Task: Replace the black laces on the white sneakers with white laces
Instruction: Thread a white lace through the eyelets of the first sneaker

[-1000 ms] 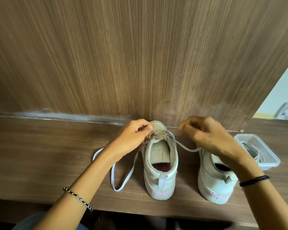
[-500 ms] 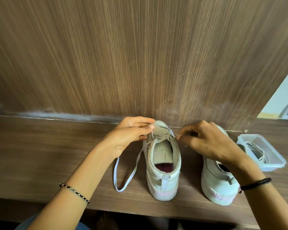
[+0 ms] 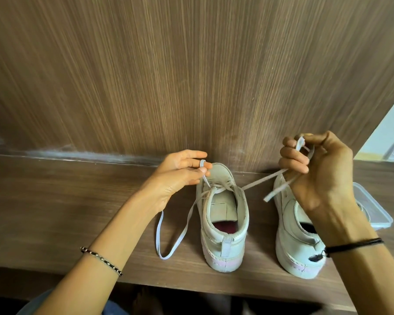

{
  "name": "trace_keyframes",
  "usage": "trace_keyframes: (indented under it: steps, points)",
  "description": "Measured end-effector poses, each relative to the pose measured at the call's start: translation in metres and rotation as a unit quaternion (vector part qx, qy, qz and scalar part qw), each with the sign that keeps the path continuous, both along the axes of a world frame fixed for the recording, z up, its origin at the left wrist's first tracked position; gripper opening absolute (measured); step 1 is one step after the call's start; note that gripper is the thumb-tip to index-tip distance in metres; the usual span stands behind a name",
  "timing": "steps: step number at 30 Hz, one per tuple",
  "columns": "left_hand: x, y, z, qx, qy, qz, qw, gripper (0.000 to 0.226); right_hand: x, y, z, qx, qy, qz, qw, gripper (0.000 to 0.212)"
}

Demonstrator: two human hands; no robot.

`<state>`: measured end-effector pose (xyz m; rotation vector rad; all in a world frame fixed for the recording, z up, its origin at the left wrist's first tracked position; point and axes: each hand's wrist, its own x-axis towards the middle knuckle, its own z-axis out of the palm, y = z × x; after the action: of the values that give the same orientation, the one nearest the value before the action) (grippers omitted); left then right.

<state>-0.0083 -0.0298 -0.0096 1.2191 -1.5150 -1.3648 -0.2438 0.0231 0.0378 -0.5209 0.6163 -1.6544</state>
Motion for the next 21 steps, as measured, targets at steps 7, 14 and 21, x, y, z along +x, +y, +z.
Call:
trace_keyframes:
  steps: [7, 14, 21]
  points:
    - [-0.003, 0.002, 0.003, -0.025, -0.012, 0.013, 1.000, 0.028, -0.002, -0.001, -0.022, 0.044, 0.661, -0.002, 0.749, 0.015]
    - [-0.004, 0.001, 0.006, -0.033, 0.017, 0.036, 0.999, 0.022, 0.002, -0.004, -0.034, -0.049, 0.818, 0.146, 0.554, 0.023]
    - [-0.002, 0.001, 0.008, -0.040, 0.015, 0.043, 0.998, 0.021, 0.009, 0.001, -0.028, -0.012, 0.808, 0.022, 0.589, 0.027]
